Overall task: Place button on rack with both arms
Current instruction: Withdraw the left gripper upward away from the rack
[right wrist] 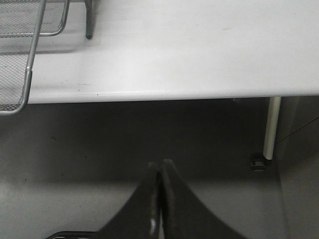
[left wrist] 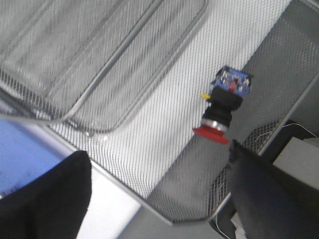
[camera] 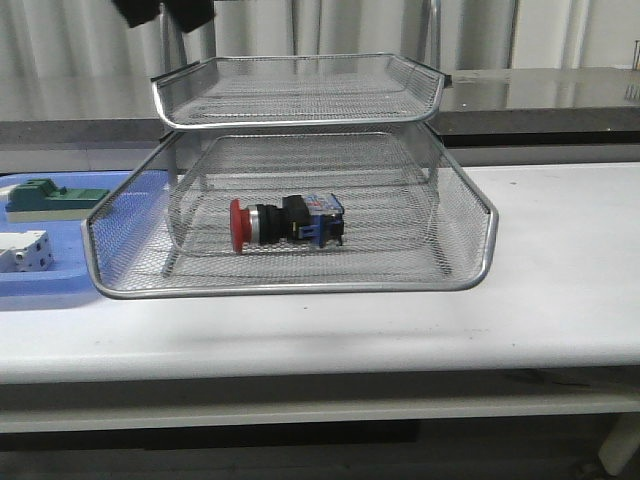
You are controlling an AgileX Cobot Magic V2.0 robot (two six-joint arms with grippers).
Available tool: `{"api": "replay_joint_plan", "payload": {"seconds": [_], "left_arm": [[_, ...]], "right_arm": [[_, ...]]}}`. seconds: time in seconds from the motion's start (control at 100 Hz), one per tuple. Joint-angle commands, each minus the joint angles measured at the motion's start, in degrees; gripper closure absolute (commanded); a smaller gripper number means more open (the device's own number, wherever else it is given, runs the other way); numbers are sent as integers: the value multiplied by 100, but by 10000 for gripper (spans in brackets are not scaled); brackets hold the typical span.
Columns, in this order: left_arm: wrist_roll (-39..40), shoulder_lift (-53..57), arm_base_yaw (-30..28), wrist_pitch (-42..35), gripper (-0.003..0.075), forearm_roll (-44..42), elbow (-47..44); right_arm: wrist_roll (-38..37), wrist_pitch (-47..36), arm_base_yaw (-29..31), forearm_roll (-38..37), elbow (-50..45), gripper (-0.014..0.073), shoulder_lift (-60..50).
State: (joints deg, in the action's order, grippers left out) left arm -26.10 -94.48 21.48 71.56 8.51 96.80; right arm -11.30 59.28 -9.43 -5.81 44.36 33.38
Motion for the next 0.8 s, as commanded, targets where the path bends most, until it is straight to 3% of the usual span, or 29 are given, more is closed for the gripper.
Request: {"api": "replay_joint_plan", "payload": {"seconds": [0.0,0.4,0.79], "left_arm": [[77,625,-304,117,207,339,-385],[77,2911,-1785,-1659,207,889,-3315],[77,5339,-1980,-4127,207,968,-5518]], "right_arm": [[20,-327,16,-94,188,664,18],[20,-327,16,-94,188,664,18],[20,-327,16,-94,188,664,18]]}}
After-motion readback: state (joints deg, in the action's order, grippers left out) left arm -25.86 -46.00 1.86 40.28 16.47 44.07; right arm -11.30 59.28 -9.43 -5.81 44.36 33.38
